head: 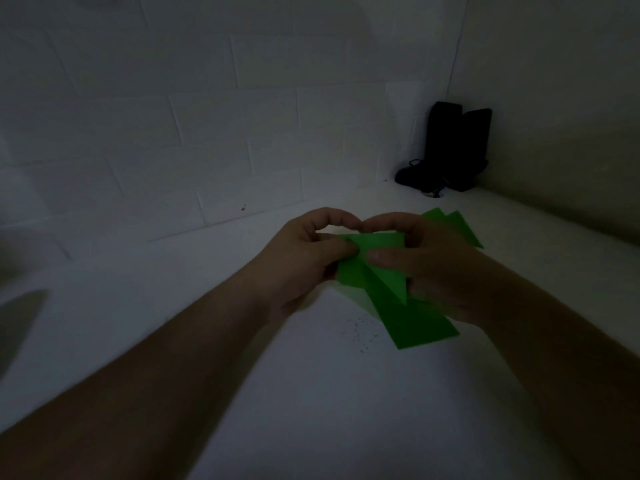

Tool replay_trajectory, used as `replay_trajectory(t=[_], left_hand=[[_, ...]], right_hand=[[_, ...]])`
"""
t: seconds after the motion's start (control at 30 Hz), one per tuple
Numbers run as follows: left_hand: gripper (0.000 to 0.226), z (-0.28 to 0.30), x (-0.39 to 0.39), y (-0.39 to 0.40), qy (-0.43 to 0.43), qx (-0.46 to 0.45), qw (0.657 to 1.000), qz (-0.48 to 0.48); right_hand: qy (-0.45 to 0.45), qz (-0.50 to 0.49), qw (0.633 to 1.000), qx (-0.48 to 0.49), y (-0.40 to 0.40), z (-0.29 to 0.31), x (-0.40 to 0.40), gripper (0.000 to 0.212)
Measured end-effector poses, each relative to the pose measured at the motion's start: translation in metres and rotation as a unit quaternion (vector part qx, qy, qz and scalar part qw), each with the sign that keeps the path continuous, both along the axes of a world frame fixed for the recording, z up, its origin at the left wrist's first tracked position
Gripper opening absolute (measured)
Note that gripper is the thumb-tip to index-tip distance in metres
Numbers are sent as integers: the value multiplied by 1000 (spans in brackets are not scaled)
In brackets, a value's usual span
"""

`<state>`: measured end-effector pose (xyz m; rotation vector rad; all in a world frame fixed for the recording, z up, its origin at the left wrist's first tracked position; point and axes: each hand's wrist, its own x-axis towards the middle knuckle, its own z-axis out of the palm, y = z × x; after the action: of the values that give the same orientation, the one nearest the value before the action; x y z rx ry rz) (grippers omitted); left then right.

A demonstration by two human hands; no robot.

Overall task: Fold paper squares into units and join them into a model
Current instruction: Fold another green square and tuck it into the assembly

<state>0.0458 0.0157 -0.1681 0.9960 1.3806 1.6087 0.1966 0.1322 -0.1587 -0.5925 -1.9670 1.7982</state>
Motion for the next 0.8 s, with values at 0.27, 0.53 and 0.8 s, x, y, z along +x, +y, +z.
replay_trajectory(t=[0.27, 0.53, 0.8], left_hand=[[31, 5, -6, -2, -74, -45, 996, 18], [28, 10, -5, -4, -116, -36, 992, 15], [75, 3, -1, -4, 24, -22, 999, -7]], right_hand=[[31, 39, 999, 5, 8, 2, 4, 48], [-63, 13, 983, 172, -3, 3, 3, 34], [6, -101, 977, 188, 0, 3, 1, 24]])
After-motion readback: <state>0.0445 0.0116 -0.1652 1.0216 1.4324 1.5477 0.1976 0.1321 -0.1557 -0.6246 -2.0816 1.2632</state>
